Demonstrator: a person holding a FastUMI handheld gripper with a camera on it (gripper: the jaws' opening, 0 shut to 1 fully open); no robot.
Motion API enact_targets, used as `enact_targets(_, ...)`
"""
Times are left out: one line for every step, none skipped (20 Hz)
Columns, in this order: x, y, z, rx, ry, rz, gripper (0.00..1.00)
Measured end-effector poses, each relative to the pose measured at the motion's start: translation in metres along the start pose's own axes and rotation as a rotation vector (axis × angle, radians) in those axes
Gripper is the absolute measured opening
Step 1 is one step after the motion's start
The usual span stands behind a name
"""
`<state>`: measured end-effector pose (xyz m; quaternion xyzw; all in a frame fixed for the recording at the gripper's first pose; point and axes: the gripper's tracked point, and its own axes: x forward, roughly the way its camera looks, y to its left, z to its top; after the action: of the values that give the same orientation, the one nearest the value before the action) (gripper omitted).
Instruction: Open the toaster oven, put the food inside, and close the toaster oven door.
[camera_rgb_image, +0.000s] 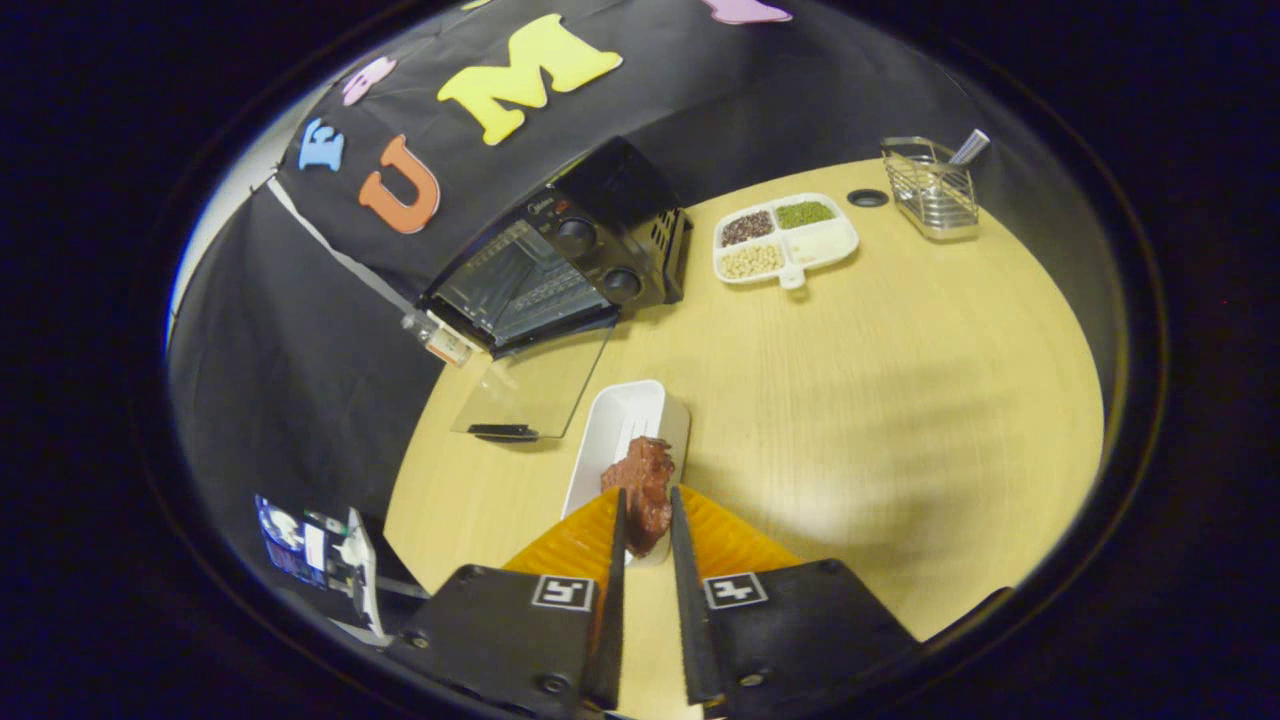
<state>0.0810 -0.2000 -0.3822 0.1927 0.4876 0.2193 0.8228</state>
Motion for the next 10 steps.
enact_targets(0.000,0.003,-0.003,0.011,0.001,0.012,0.20)
enact_targets(-0.004,0.003,-0.006,0.003,-0.003,0.010,0.13)
enact_targets(-0.005,0.005,-0.007,-0.005,-0.007,0.005,0.11)
enact_targets(-0.009,0.008,-0.009,-0.018,-0.014,-0.004,0.09)
enact_targets(-0.012,0.011,-0.010,-0.039,-0.022,-0.018,0.09)
enact_targets(-0.017,0.014,-0.010,-0.070,-0.037,-0.044,0.09)
enact_targets(-0.021,0.018,-0.010,-0.100,-0.048,-0.065,0.09)
enact_targets(-0.026,0.022,-0.011,-0.139,-0.058,-0.092,0.09)
enact_targets(-0.031,0.029,-0.009,-0.177,-0.075,-0.116,0.09)
enact_targets(-0.036,0.037,-0.008,-0.216,-0.095,-0.138,0.09)
